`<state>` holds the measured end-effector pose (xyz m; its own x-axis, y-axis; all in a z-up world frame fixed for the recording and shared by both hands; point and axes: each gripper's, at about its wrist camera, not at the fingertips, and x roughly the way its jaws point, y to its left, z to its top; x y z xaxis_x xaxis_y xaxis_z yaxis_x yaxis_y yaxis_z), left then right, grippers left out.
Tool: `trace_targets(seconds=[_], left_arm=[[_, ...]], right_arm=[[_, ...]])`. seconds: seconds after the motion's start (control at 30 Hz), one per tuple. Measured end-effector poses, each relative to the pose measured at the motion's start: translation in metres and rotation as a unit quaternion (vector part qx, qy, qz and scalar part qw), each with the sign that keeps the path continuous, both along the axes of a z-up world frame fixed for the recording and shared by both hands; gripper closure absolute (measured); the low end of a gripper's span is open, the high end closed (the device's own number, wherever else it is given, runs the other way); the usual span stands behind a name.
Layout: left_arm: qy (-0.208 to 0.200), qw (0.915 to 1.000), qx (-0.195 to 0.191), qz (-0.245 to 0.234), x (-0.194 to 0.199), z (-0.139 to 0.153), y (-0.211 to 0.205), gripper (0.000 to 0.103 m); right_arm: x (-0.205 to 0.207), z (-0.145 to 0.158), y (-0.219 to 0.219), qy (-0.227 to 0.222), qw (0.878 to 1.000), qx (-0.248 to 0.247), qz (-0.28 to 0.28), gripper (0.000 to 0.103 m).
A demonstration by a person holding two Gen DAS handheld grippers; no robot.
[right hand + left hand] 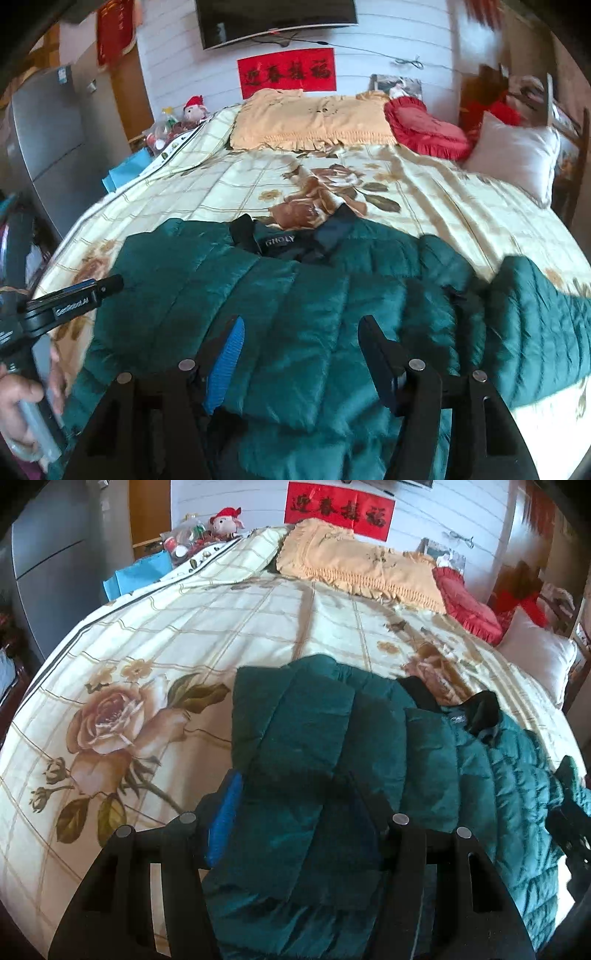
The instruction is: Fold large clothes
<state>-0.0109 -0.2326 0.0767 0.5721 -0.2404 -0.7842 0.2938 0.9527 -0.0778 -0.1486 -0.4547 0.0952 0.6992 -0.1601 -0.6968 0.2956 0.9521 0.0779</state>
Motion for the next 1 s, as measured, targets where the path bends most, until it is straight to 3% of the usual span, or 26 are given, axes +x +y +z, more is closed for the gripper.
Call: trace_targets(seconds=[0.23,0.4,0.7,0.87,1.0], left_arm=[[-0.002,0.9997,0.025,0.000,0.009,-0.026,-0.009,0.040],[0.008,0.9997,0.022,0.004,0.013,-0.032,-0.008,0.036],[0.000,0.9997,0.025,0.005,0.012,-0.031,-0.008,0.035],[-0.007,0.9996,0.025,0.010,0.009,-0.033,-0.009,0.034],[-0.014,0.9992,0.036,0.010,0.006,-0.033,-0.012,0.034]], right_arm=[[0.053,-0.056,-0.007,0.063,0.997,-0.033,-0.019,0.041],[0.056,-0.061,-0.018,0.059,0.997,-0.016,-0.035,0.041],[-0.019,-0.014,-0.017,0.021,0.999,-0.011,-0.022,0.038],[-0.026,-0.047,-0.030,0.070,0.996,-0.028,-0.039,0.038],[-0.019,-0.062,-0.038,0.077,0.996,-0.023,-0.039,0.038]])
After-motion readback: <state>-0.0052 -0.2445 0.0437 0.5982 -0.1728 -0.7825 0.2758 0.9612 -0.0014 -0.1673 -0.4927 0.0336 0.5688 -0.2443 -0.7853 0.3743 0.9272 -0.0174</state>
